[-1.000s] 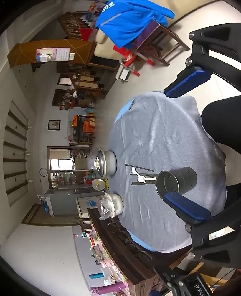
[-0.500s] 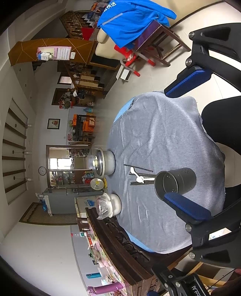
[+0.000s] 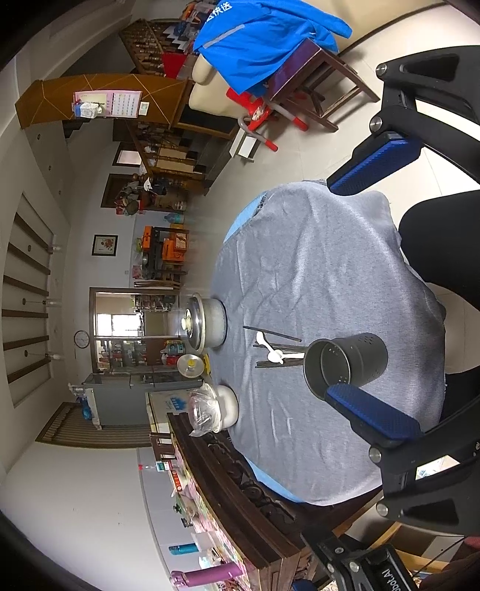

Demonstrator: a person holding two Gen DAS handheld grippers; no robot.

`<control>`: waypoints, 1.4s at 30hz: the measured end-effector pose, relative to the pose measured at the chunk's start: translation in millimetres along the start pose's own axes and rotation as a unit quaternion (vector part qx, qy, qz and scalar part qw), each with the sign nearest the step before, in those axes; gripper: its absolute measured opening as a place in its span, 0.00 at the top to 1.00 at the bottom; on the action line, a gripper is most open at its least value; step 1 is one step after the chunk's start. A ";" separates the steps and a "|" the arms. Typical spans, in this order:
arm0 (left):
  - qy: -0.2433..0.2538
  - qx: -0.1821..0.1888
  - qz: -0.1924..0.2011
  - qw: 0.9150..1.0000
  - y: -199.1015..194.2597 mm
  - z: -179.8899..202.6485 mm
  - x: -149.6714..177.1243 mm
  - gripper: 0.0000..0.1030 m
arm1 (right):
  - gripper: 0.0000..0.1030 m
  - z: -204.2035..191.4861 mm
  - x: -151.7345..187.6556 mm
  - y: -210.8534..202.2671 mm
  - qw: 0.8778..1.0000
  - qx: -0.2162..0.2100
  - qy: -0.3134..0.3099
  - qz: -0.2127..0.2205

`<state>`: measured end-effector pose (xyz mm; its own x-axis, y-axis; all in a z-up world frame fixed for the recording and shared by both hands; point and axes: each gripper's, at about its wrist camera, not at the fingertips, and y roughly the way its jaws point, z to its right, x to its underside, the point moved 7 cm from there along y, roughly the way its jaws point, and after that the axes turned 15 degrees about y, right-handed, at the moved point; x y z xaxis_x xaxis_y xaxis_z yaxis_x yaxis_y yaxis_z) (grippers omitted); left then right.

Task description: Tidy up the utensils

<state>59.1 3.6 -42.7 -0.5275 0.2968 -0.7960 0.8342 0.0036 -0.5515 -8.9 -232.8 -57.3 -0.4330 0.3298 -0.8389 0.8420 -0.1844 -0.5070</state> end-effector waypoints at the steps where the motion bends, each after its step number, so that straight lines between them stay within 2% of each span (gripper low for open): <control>1: -0.001 0.002 -0.003 1.000 0.1 0.4 -0.3 0.00 | 0.00 0.0 0.0 0.2 1.000 0.001 0.000 0.000; 21: -0.005 0.007 -0.028 1.000 5.6 3.1 4.3 0.00 | 0.00 2.5 4.1 5.7 1.000 -0.001 0.007 -0.011; 27: -0.015 0.002 -0.032 0.999 9.6 -1.9 7.8 0.00 | 0.00 1.3 4.4 10.2 1.000 -0.002 0.012 -0.017; 36: -0.044 0.015 -0.029 0.998 21.2 -5.8 6.3 0.00 | 0.00 3.1 -0.5 18.6 0.999 -0.005 0.023 -0.022; 42: -0.023 -0.001 -0.045 0.999 31.8 -7.2 6.5 0.00 | 0.00 7.8 -11.0 26.7 0.999 -0.005 0.031 -0.021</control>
<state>83.3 12.5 -63.6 -0.6068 0.2509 -0.7542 0.7837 0.0307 -0.6204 15.8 -248.5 -63.1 -0.4483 0.3939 -0.8024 0.8262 -0.1602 -0.5401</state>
